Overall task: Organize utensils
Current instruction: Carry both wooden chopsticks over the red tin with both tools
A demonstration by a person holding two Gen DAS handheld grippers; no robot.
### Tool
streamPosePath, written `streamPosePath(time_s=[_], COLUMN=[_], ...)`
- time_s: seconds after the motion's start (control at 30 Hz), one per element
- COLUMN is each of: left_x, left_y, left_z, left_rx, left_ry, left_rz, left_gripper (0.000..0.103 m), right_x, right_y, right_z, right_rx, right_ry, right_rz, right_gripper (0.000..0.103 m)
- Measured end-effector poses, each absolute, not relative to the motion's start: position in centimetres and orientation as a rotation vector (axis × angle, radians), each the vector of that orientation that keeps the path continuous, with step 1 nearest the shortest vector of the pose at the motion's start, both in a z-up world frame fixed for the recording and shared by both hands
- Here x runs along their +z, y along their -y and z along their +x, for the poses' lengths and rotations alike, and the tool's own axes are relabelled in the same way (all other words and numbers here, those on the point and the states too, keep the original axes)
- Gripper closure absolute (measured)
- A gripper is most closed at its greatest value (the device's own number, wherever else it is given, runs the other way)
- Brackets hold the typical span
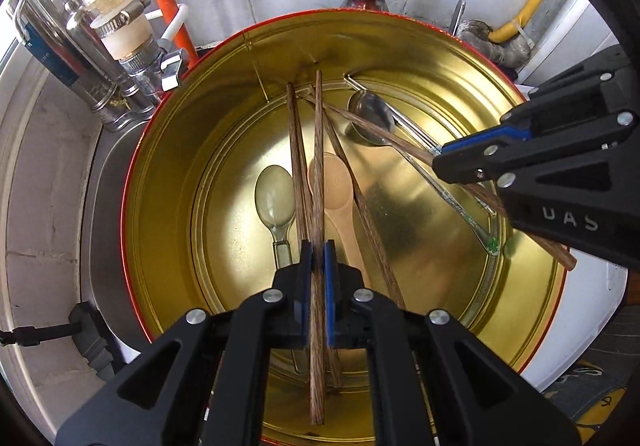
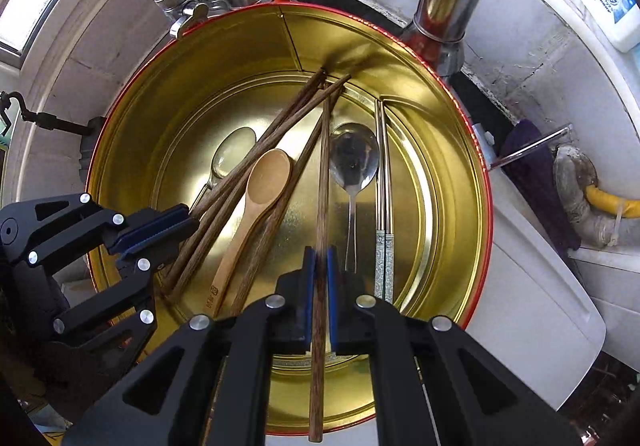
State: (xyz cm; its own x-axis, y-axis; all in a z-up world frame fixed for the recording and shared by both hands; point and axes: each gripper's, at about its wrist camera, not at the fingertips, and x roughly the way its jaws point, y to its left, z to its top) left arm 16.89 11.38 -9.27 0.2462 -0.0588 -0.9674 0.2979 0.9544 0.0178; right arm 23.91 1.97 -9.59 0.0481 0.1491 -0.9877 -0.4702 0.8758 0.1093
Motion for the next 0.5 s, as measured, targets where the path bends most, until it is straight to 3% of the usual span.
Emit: streamPosePath(time_s=[0.5], left_x=[-9.79], left_y=[-12.14], left_z=[17.00], left_rx=[-0.243], left_ry=[-1.316], left_rz=[0.199], left_gripper=[0.097], right_x=[-9.76], right_y=[-2.02], right_z=[23.82], right_rx=[0.481], right_ry=[-1.446], right_rz=[-0.276], right_gripper=[0.097])
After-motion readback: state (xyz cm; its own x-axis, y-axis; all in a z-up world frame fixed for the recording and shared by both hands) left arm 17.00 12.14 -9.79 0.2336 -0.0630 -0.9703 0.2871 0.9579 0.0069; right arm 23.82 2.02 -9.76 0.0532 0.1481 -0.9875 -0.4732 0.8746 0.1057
